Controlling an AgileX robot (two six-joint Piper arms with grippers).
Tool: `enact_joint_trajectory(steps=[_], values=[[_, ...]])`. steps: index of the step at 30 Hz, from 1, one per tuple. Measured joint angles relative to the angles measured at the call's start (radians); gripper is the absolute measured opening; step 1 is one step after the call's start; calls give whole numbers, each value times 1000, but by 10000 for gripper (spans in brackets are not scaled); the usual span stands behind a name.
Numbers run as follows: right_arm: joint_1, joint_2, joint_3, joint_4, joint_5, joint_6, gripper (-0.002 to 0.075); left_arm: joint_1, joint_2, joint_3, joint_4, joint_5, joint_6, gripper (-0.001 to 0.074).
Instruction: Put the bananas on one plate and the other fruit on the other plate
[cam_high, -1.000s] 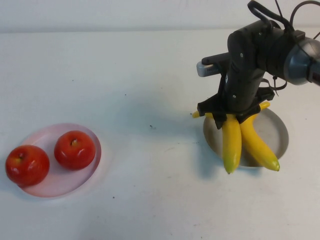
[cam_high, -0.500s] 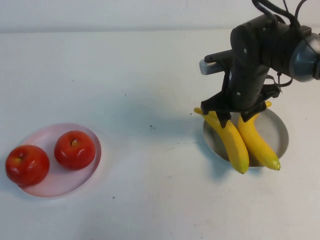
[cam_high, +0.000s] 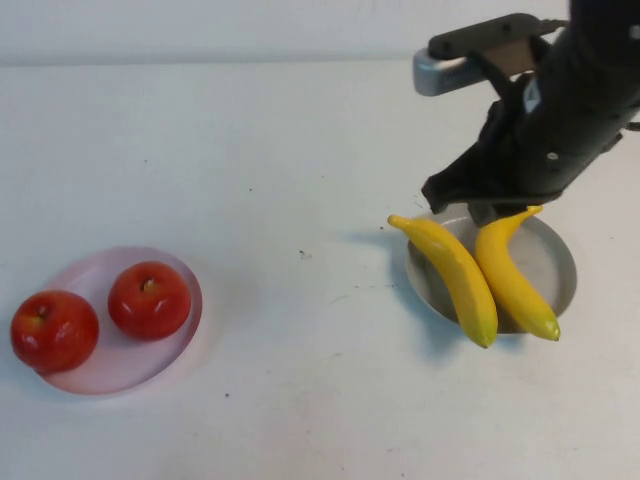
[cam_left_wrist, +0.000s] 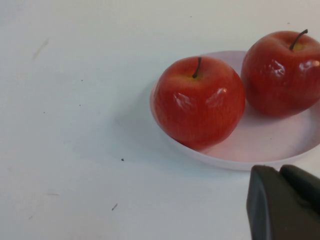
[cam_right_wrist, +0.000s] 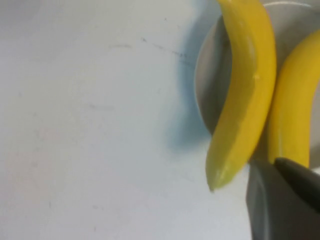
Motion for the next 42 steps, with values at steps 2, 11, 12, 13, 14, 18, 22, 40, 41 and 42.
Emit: enact_joint_trajectory(steps=[2, 11, 12, 13, 14, 18, 22, 40, 41, 42], values=[[0, -65, 58, 4, 0, -9, -12, 0, 0, 0, 0, 0, 0, 4], [0, -330, 347, 28, 14, -13, -15, 0, 0, 0, 0, 0, 0, 4], [0, -346, 358, 33, 14, -13, -15, 0, 0, 0, 0, 0, 0, 4], [0, -356, 365, 34, 14, -16, -15, 0, 0, 0, 0, 0, 0, 4], [0, -368, 373, 39, 3, -27, -15, 0, 0, 0, 0, 0, 0, 4], [0, -393, 422, 39, -114, -60, -15, 0, 0, 0, 0, 0, 0, 4], [-4, -395, 523, 27, -262, -64, -15, 0, 0, 0, 0, 0, 0, 4], [-533, -1155, 1468, 25, -1219, -68, -15, 0, 0, 0, 0, 0, 0, 4], [-559, -1212, 1508, 25, -1233, -68, -15, 0, 0, 0, 0, 0, 0, 4], [-579, -1266, 1542, 25, -1233, -68, -15, 0, 0, 0, 0, 0, 0, 4]])
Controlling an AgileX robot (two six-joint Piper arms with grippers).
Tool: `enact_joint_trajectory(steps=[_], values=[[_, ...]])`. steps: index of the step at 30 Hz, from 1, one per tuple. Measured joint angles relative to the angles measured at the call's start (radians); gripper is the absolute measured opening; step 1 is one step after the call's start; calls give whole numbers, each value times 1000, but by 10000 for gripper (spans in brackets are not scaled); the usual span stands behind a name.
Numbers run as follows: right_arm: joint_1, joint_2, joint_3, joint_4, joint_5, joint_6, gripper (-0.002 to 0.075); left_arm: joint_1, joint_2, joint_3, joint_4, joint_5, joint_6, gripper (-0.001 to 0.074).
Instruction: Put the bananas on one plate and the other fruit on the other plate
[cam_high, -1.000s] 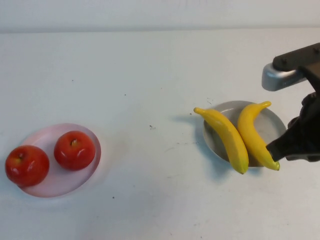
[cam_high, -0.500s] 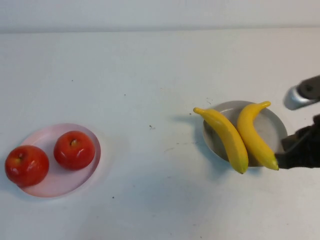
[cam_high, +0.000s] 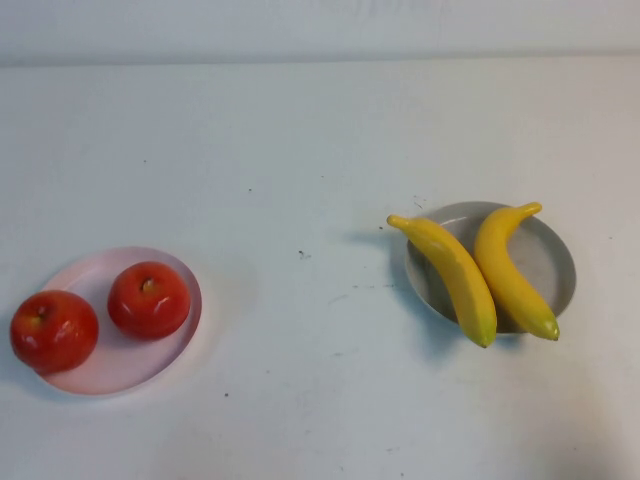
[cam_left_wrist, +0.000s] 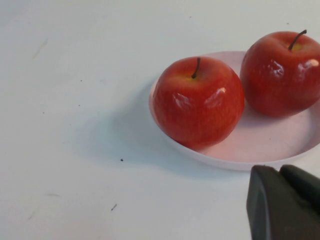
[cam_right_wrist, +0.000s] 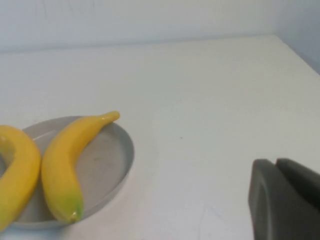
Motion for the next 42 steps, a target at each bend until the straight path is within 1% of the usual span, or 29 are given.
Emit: enact_joint_trajectory(steps=[2, 5, 10, 19, 42], values=[[-20, -88, 50, 16, 0, 0, -15, 0, 0, 0, 0, 0, 0, 4], [-22, -201, 82, 38, 32, 0, -15, 0, 0, 0, 0, 0, 0, 4], [-22, -352, 84, 48, 185, 0, -15, 0, 0, 0, 0, 0, 0, 4], [-20, -368, 84, 45, 343, 0, -15, 0, 0, 0, 0, 0, 0, 4], [-20, -368, 84, 42, 349, 0, -15, 0, 0, 0, 0, 0, 0, 4]])
